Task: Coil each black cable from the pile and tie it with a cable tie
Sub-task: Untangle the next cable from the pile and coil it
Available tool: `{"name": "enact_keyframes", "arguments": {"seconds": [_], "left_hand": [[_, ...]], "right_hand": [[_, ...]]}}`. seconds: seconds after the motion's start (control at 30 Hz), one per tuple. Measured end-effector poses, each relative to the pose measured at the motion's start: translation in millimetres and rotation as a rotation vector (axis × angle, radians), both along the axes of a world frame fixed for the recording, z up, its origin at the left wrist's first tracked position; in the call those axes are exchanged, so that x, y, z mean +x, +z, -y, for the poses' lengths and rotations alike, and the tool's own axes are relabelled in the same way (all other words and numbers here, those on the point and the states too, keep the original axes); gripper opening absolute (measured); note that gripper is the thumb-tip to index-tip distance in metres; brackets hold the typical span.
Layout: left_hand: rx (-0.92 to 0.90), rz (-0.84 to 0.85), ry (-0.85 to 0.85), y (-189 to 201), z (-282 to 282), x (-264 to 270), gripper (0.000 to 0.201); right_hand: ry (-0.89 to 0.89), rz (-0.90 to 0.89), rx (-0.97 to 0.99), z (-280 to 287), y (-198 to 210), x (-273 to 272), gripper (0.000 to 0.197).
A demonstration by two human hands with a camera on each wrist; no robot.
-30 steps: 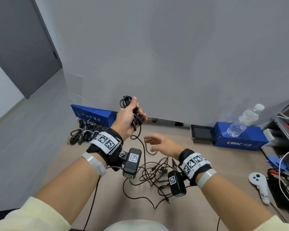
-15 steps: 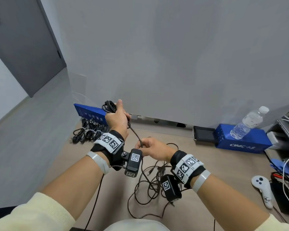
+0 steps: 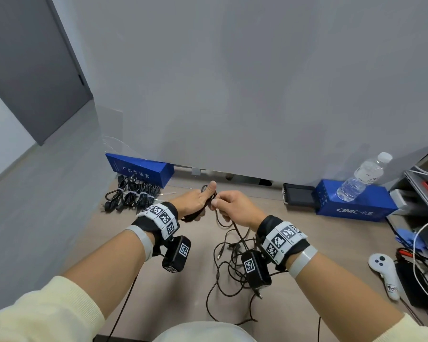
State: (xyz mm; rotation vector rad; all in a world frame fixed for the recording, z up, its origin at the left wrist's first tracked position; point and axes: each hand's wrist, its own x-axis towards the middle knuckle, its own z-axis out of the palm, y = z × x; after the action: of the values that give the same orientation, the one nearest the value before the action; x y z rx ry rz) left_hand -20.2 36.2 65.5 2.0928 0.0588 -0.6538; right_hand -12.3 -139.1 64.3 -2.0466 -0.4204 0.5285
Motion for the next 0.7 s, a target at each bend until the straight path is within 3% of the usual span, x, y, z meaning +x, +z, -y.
{"name": "enact_keyframes", "arguments": {"seconds": [0.07,0.17,0.23,0.37,0.57,0.7], "left_hand": [[-0.153,-0.069,-0.039,-4.9,1.9,-0.6,0.076],[-0.284,-0.127,-0.097,-6.1,1.5,-2.4,0.033],[-0.357,-0.197,-0.052,-3.0,-0.8,-3.0,0.022],[-0.52,-0.302,0.118,6.2,-11.4,0.2,0.033],[-0.783,-0.107,0.379,22.9,-20.4,10.1,0.036],[-0.769,-0.024,0.455,30.5,-17.9,14.2,0.039]], "right_hand": [[-0.064,0.06,-0.035,2.6,-3.7,4.1,0.022],[-0.126,0.09,-0.009,7.7,-6.7,7.0,0.022],[-0.145,0.092,0.026,12.5,-8.0,8.3,0.021],[-0.206,0.084,0.087,31.7,-14.6,15.5,0.02],[-0.137,0.003,-0.045,54.0,-30.5,16.5,0.026],[-0.153,0.063,-0.019,51.8,-20.5,10.9,0.022]]}}
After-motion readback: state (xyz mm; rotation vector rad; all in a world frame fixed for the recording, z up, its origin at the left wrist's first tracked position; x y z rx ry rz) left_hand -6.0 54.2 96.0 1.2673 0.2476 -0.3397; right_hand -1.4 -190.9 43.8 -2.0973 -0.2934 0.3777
